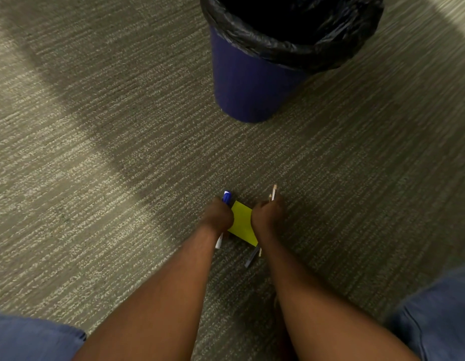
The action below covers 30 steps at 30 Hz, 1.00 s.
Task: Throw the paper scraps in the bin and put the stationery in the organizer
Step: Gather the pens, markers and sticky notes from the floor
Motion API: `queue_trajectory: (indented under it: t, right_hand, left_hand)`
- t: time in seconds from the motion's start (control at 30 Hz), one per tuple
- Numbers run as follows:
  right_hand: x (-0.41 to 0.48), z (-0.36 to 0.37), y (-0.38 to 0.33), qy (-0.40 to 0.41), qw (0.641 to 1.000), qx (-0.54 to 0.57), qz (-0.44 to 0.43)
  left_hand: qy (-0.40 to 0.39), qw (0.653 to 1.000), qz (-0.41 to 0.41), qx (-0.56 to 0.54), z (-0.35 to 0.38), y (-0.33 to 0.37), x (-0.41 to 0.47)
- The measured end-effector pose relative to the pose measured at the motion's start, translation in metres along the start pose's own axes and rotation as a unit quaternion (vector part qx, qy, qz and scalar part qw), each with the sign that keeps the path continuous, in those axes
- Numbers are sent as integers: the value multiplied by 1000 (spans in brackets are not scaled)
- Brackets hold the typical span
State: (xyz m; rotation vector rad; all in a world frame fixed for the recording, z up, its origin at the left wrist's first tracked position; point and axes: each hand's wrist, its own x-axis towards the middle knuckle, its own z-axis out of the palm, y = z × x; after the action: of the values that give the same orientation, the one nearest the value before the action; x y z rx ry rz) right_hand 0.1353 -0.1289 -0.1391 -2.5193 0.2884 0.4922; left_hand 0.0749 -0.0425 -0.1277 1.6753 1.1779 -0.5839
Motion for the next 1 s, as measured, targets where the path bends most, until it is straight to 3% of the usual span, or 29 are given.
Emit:
queue_trajectory:
  t: [0.13,0.27,0.77,1.0]
  right_hand:
    - [6,-5,13,7,1000,-14,27]
    - [7,-9,27,4,997,-46,66]
    - [-3,-2,55,27,998,-45,44]
    - [-2,6,53,25,997,-28,73]
  left_hand:
    - [5,997,-6,-73,5,-3,1]
    - [66,997,8,-46,10,-10,-1]
    - [90,995,24,25,27,-11,-21]
    - [73,997,2,-30,20,-12,-18]
